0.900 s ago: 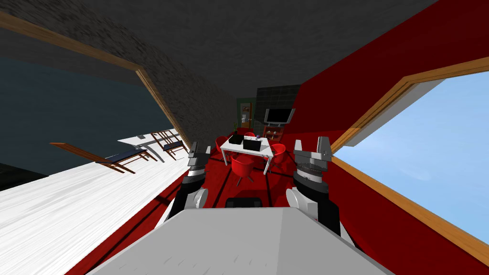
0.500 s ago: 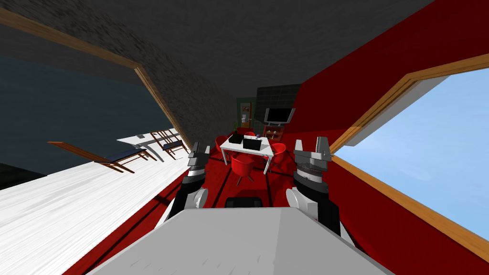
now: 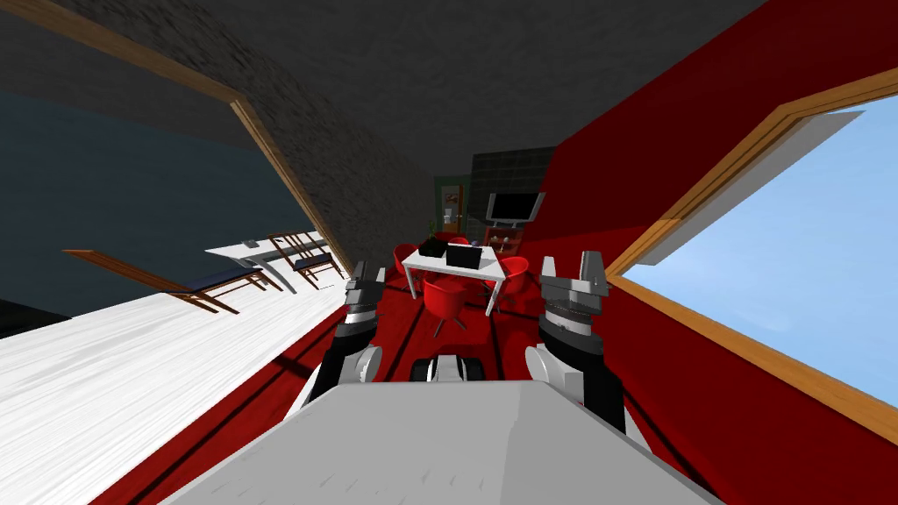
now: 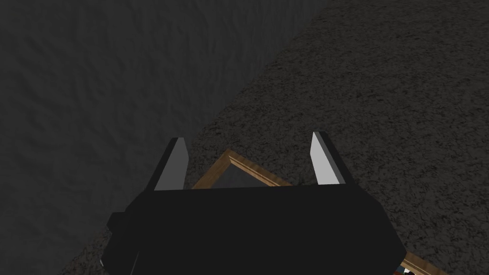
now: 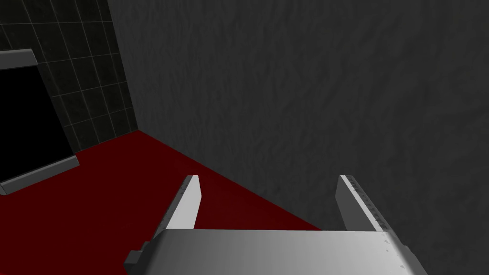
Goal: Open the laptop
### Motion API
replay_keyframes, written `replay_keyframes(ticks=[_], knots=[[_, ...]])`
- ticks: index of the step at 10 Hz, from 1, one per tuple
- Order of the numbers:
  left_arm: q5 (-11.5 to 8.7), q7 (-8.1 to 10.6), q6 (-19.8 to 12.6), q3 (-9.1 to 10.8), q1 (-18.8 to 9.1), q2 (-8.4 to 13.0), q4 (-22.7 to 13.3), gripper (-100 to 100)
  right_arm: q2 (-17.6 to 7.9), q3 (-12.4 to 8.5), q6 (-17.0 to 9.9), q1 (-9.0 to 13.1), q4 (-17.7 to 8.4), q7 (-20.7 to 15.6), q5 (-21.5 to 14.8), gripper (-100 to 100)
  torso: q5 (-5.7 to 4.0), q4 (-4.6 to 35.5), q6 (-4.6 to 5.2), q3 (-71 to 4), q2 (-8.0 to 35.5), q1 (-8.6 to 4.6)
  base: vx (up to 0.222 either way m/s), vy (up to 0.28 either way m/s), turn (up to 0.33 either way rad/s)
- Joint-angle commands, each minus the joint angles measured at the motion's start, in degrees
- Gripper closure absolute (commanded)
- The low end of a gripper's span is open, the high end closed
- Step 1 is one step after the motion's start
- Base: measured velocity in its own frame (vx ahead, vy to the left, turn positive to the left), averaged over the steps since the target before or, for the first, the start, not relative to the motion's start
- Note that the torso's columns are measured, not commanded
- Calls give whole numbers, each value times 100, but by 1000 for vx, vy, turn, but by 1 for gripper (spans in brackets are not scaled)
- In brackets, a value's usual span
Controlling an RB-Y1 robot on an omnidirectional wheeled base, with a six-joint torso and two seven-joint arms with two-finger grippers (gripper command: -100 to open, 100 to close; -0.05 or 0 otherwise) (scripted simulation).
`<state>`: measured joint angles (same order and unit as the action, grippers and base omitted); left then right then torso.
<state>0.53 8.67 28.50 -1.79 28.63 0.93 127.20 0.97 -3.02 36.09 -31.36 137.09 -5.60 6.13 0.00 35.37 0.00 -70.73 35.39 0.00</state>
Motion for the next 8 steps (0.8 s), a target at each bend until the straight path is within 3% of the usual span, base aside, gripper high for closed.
replay_keyframes(ticks=[1,3,8], knots=[[-55,-81,-28,43,-86,224,-143,-100,0,0,0,0,0,0,0,0,0,423,0,-846,423,0,7,-1,-104],[-138,-202,-68,107,-214,423,-349,-100,0,0,-1,0,-3,0,0,0,1,668,0,-1353,669,2,4,1,-132],[-476,-691,-218,369,-721,884,-1110,-100,0,0,-1,0,-3,0,0,0,0,691,0,-1384,689,0,8,2,-178]])
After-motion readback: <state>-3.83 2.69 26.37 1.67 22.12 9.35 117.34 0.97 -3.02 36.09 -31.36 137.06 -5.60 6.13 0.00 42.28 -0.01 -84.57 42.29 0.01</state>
